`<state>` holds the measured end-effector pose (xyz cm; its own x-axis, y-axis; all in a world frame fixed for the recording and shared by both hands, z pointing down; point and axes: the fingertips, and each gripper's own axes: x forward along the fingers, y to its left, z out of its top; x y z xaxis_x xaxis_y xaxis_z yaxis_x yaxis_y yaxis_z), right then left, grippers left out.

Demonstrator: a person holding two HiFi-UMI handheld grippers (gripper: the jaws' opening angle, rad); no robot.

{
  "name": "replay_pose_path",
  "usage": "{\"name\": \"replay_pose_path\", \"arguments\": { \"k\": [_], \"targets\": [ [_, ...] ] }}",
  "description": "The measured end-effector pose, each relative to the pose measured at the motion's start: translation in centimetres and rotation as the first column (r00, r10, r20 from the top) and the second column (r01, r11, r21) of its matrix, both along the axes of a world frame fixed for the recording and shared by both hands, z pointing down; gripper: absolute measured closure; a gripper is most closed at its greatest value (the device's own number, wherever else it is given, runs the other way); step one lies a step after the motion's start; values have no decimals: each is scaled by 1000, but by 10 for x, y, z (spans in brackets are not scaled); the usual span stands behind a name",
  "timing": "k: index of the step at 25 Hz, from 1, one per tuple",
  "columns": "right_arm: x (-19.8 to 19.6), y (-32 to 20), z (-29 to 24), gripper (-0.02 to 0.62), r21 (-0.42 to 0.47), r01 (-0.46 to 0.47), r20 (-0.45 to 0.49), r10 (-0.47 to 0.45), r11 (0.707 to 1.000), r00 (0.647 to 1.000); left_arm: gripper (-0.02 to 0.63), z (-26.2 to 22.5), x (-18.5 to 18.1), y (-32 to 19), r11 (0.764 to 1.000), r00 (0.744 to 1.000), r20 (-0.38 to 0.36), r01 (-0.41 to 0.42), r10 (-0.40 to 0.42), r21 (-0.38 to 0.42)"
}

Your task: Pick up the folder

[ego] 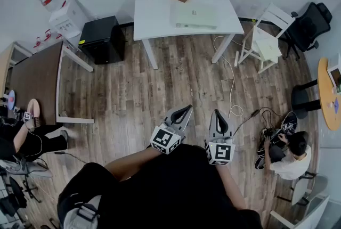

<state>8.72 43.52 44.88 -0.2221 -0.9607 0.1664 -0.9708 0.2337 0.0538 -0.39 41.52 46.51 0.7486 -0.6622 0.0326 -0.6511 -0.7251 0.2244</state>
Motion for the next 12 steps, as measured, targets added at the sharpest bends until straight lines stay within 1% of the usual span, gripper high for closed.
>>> {"name": "replay_pose_path", "arguments": {
  "k": [3,6,9,12],
  "targets": [
    [-12,-7,2,563,18,0,-11,0,1000,1000,591,1,-14,-8,1000,1000,4,11,-11,17],
    [-22,-13,9,563,8,2,-20,-2,1000,1000,591,2,-22,-15,1000,1000,12,7,-8,30],
    [-31,-20,10,563,29,10,22,-11,1000,1000,591,3,-31,-19,999,1000,27,3,-4,47],
    [-37,-27,7,561,45,-5,51,3,999,999,591,1,-45,-23,998,999,32,9,-11,57]
  ]
}}
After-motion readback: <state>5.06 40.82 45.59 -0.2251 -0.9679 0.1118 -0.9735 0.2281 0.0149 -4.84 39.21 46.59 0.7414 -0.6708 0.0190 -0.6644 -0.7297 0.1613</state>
